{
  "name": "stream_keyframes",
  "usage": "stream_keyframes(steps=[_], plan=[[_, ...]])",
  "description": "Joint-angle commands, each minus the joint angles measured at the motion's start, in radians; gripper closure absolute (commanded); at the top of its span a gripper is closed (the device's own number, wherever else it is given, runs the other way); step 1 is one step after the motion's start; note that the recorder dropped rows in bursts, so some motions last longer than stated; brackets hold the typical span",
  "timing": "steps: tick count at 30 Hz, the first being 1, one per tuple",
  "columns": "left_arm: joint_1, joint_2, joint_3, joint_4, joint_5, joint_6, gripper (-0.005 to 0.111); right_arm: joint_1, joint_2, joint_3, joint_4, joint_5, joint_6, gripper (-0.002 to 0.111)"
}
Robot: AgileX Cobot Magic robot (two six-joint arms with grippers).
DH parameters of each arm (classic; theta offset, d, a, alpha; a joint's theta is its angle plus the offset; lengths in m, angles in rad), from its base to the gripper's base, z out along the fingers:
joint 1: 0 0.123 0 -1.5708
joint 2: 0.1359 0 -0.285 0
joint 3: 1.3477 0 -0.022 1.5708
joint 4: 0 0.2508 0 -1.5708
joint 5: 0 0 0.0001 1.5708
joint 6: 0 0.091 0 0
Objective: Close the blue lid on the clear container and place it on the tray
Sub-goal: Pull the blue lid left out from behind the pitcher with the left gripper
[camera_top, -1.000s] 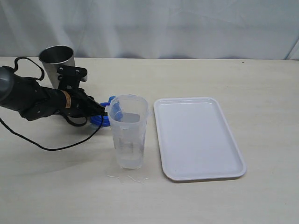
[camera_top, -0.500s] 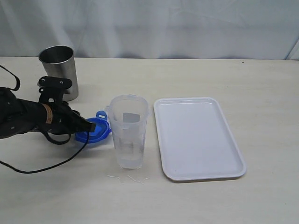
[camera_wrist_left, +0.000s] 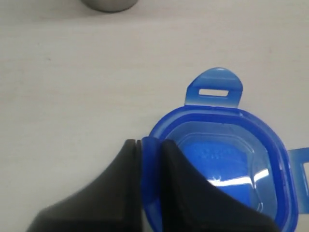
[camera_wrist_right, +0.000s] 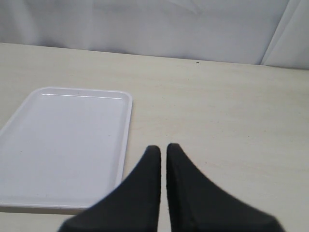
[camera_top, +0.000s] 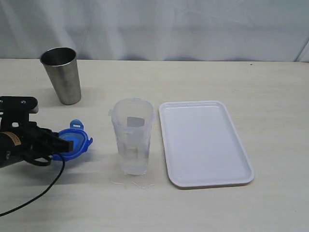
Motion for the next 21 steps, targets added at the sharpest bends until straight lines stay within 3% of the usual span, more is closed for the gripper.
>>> stream_keyframes(steps=[1,5,11,13,21], plan=[[0.003,-0.008,0.008,-0.029,0.004,0.033,0.107,-0.003,-0.005,0.002,0.008,-0.003,0.000,0.104],[0.003,-0.008,0.008,-0.030,0.000,0.033,0.103,-0.003,-0.005,0.002,0.008,-0.003,0.000,0.104],[0.003,-0.008,0.008,-0.029,0.030,0.033,0.072,-0.003,-0.005,0.002,0.008,-0.003,0.000,0.104],[0.003,-0.008,0.008,-0.020,0.041,0.034,0.067,-0.003,-0.005,0.002,0.008,-0.003,0.000,0.104],[0.003,-0.008,0.008,-0.008,0.104,0.035,0.065,-0.003,-0.005,0.002,0.008,-0.003,0.000,0.104]])
